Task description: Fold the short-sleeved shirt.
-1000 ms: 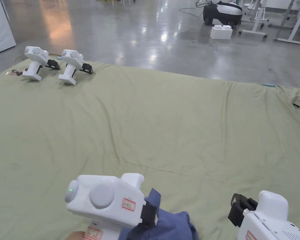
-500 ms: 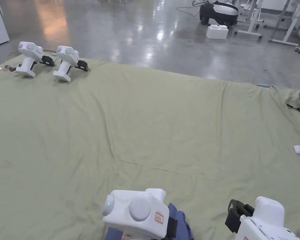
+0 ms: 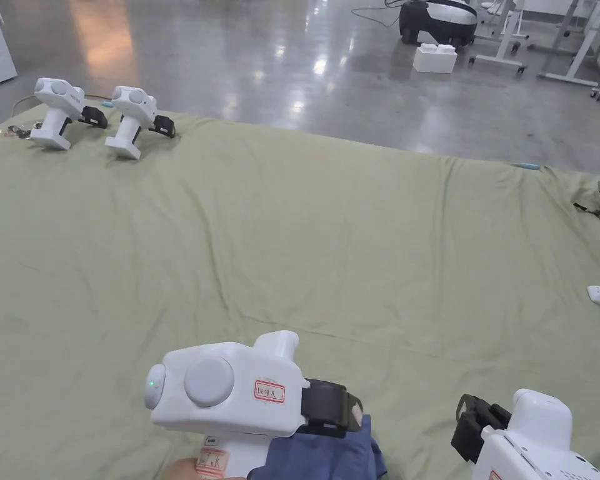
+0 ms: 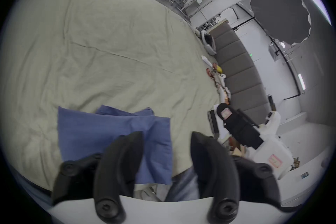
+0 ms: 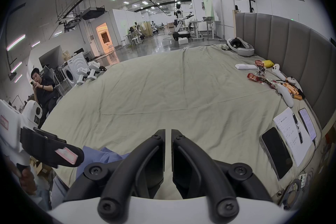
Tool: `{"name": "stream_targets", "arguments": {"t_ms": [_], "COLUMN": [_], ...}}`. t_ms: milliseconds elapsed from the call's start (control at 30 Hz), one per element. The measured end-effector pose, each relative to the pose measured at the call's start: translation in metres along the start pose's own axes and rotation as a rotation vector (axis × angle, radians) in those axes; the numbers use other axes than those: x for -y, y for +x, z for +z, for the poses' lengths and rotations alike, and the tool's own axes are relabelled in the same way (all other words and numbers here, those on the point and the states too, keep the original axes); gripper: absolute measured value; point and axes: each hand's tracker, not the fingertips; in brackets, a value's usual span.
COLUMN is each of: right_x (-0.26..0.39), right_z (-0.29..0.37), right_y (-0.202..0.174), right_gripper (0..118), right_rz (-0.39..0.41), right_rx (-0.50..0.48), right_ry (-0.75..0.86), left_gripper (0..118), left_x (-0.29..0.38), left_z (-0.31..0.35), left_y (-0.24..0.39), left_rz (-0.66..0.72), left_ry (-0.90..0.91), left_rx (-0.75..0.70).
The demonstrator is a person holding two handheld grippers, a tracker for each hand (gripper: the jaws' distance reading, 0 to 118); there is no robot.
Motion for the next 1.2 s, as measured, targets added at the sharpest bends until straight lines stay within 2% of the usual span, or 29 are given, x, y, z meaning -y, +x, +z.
{"name": "stream_targets", "arguments": {"t_ms": [33, 167, 333, 433, 500, 600, 700, 833, 933, 1200], "right_x": [0.0, 0.002, 0.005, 0.005, 0.006, 0.007, 0.008, 0.008, 0.001, -0.025], "right_z": [0.0, -0.001, -0.001, 0.0, 0.0, 0.001, 0.002, 0.003, 0.009, 0.02], "right_y": [0.0, 0.001, 0.004, 0.004, 0.003, 0.004, 0.003, 0.003, -0.004, -0.028], "right_gripper": [8, 8, 8, 8, 8, 8, 8, 8, 8, 9], "right_rz": [-0.001, -0.001, -0.008, -0.011, -0.009, -0.01, -0.006, 0.0, 0.043, 0.137], "right_rx": [0.0, 0.001, -0.005, -0.01, -0.011, -0.012, -0.01, -0.016, -0.004, 0.077], "right_ry": [0.0, -0.005, -0.006, -0.006, -0.005, -0.007, -0.007, 0.015, 0.074, 0.306], "left_gripper": [19, 19, 18, 18, 18, 18, 18, 18, 18, 18], "left_x": [0.001, 0.013, 0.039, 0.05, 0.057, 0.062, 0.063, 0.058, 0.044, 0.01], "left_z": [-0.003, -0.03, -0.06, -0.086, -0.101, -0.105, -0.102, -0.085, -0.057, 0.031], "left_y": [-0.001, -0.013, -0.01, -0.007, -0.011, -0.009, -0.002, 0.0, 0.002, 0.004], "left_rz": [-0.003, 0.003, -0.014, -0.081, -0.054, -0.039, -0.128, -0.137, -0.175, -0.352], "left_ry": [-0.014, -0.099, -0.185, -0.209, -0.213, -0.192, -0.164, -0.153, -0.034, 0.5], "left_rx": [-0.017, -0.07, 0.003, -0.065, -0.071, -0.056, -0.083, -0.068, -0.067, -0.292]}}
